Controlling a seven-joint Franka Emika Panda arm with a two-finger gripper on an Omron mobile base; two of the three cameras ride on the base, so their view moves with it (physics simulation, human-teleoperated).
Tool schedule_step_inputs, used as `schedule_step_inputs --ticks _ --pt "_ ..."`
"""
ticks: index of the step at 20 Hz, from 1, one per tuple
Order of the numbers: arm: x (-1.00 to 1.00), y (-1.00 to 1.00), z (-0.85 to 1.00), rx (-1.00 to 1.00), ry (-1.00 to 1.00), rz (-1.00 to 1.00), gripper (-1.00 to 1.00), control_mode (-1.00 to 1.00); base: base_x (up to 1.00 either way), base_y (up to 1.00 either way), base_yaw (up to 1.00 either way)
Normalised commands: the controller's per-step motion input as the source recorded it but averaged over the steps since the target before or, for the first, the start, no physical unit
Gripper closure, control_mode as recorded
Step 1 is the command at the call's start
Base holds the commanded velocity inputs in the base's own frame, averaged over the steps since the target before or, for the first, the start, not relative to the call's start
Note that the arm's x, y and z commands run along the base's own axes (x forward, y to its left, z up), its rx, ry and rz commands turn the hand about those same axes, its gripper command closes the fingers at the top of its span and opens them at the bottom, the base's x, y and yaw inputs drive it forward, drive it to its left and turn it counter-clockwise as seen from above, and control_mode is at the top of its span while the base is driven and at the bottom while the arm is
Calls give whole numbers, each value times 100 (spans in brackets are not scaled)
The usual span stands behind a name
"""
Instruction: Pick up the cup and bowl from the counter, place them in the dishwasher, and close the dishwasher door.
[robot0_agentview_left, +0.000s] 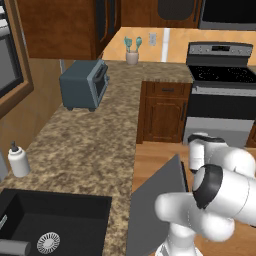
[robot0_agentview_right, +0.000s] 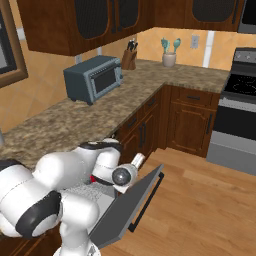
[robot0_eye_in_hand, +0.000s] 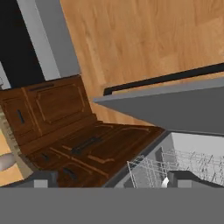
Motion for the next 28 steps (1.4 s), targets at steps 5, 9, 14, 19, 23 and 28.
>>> schedule_step_inputs --ticks 5,9,14,19,23,28 --pt "-34 -100 56 0 19 -7 -100 -100 0 0 0" --pt "-20 -100 6 1 21 -2 -100 -100 0 0 0" --pt "-46 -92 -36 6 6 0 -100 -100 0 0 0" --pt "-51 -32 -74 10 0 6 -100 -100 0 0 0" --pt "-28 0 -46 9 -2 10 -100 -100 0 0 0" --pt "-13 -17 -4 4 -6 1 -100 -100 0 0 0"
